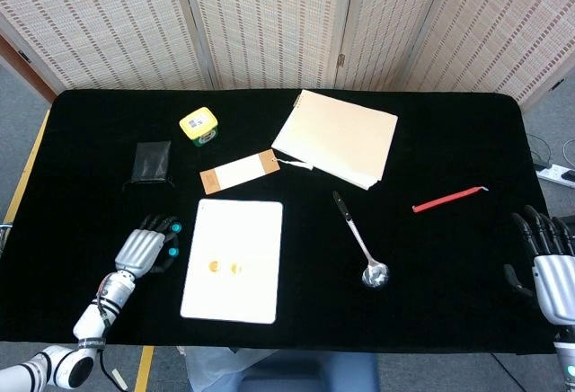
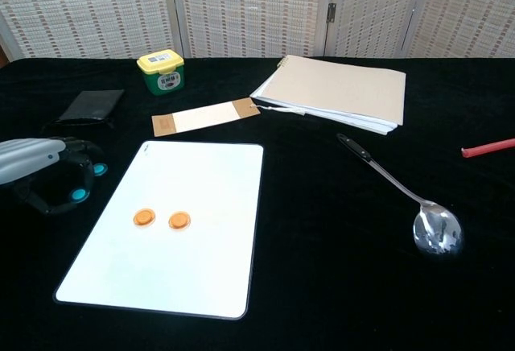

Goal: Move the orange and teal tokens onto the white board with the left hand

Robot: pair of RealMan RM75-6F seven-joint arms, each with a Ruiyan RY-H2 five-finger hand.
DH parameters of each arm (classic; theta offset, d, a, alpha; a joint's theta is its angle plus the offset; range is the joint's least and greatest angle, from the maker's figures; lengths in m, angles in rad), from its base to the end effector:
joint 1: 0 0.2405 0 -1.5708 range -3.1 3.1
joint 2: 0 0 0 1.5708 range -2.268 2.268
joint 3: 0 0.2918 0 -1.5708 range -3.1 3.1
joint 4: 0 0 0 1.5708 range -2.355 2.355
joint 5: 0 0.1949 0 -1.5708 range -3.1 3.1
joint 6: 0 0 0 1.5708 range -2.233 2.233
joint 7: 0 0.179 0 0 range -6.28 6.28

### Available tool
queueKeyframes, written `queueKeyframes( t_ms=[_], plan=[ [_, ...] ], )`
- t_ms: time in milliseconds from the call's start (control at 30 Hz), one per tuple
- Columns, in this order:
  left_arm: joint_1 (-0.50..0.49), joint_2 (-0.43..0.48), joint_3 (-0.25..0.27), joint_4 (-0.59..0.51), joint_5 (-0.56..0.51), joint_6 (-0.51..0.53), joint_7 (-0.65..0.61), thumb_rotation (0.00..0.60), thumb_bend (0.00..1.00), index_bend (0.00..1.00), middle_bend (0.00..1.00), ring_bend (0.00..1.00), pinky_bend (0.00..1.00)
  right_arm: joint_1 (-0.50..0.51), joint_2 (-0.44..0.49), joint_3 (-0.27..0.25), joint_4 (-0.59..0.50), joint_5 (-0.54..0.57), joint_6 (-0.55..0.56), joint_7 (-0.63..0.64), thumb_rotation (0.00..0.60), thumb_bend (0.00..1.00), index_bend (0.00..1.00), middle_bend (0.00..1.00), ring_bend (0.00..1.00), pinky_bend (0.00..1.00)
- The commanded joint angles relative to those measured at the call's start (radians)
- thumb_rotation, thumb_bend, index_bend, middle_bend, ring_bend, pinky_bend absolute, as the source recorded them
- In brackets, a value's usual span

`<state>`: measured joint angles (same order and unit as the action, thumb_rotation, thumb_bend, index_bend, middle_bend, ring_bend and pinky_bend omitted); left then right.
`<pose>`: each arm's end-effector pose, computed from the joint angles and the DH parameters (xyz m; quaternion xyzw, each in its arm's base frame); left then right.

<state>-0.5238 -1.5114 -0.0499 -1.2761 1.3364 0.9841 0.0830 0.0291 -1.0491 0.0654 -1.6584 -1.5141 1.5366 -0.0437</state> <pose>-0.2890 0.3498 0.0016 -0.7335 -0.4094 -0.3125 0.4435 -0.3350 -0.2012 0.2183 0.5876 -0.3606 0.3763 0.6190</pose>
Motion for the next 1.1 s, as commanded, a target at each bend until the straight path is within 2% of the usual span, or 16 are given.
queueKeyframes(
  t_ms=[33, 267, 633, 800, 867, 1000, 1100],
  plan=[
    [-0.018, 0.011, -0.015, -0.034, 0.008, -0.002, 0.008, 0.600, 0.41, 0.52, 0.14, 0.00, 0.00, -0.002, 0.000, 0.000, 0.004, 0.001, 0.002, 0.005, 0.600, 0.43, 0.00, 0.00, 0.00, 0.00],
    [-0.078, -0.020, -0.047, -0.068, -0.003, -0.046, 0.057, 0.600, 0.41, 0.52, 0.14, 0.00, 0.00, -0.011, 0.001, -0.001, 0.017, 0.008, 0.008, 0.023, 0.600, 0.43, 0.00, 0.00, 0.00, 0.00],
    [-0.146, -0.079, -0.080, -0.052, -0.072, -0.114, 0.130, 0.600, 0.41, 0.51, 0.14, 0.00, 0.00, -0.023, 0.001, 0.001, 0.030, 0.019, 0.018, 0.041, 0.600, 0.43, 0.00, 0.00, 0.00, 0.00],
    [-0.151, -0.068, -0.081, -0.069, -0.104, -0.120, 0.152, 0.600, 0.41, 0.34, 0.14, 0.00, 0.00, -0.021, -0.001, 0.002, 0.032, 0.020, 0.014, 0.043, 0.600, 0.43, 0.00, 0.00, 0.00, 0.00],
    [-0.147, -0.055, -0.082, -0.081, -0.114, -0.118, 0.146, 0.600, 0.41, 0.30, 0.13, 0.00, 0.00, -0.020, -0.002, 0.003, 0.031, 0.019, 0.013, 0.042, 0.600, 0.43, 0.00, 0.00, 0.00, 0.00],
    [-0.129, -0.022, -0.090, -0.094, -0.120, -0.094, 0.104, 0.600, 0.41, 0.33, 0.13, 0.00, 0.00, -0.017, -0.001, 0.005, 0.027, 0.014, 0.012, 0.037, 0.600, 0.43, 0.00, 0.00, 0.00, 0.00],
    [-0.114, -0.010, -0.095, -0.061, -0.135, -0.077, 0.079, 0.600, 0.41, 0.36, 0.13, 0.00, 0.00, -0.014, -0.001, 0.005, 0.025, 0.012, 0.009, 0.033, 0.600, 0.43, 0.00, 0.00, 0.00, 0.00]
  ],
)
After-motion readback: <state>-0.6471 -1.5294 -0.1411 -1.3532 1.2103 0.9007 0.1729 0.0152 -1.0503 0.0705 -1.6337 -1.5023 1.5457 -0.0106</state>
